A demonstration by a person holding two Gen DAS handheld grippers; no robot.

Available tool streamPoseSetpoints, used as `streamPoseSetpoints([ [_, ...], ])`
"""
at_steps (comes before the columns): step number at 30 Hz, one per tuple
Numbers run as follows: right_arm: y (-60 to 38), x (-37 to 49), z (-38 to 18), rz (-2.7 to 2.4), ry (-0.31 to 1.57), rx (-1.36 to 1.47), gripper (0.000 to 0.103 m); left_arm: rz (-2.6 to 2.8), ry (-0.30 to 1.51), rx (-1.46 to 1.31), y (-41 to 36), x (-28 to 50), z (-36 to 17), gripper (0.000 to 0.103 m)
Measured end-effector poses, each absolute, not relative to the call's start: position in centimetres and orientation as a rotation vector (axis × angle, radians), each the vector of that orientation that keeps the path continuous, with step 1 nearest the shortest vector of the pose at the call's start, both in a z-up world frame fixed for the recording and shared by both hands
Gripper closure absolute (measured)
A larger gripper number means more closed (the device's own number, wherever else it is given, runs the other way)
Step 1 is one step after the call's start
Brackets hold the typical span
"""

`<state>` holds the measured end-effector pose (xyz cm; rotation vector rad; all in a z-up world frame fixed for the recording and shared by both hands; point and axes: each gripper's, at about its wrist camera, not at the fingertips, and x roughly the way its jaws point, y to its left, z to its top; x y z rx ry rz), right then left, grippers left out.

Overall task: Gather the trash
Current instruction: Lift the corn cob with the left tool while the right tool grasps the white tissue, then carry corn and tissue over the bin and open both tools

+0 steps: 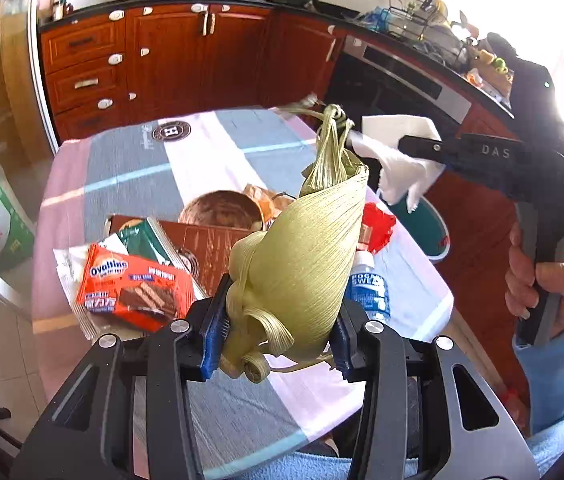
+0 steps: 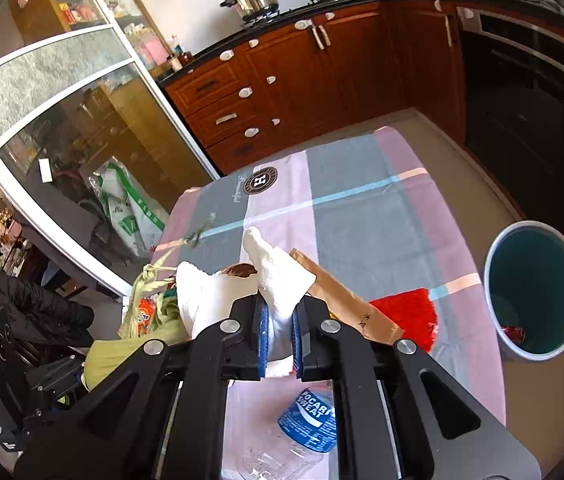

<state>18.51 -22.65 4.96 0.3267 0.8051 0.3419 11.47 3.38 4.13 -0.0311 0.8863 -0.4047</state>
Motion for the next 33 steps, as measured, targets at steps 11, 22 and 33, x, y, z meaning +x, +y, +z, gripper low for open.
streamPoseSetpoints([
  [11,-35.2,16.7,4.3,0.166,0.741,0.439,0.094,-0.498,0.925,0.042,-5.4,15.8,5.8,0.059],
  [22,-48.1,16.0,-1.2,-0.041,0.785,0.561,0.094,-0.688,1.028,0.192,-23.3,21.4,2.9,0.058],
  [33,-54.3,19.3,-7.4,-0.136,0.913,0.627,0.094,-0.735,1.179,0.273,-34.1,26.6,-4.0,0.058],
])
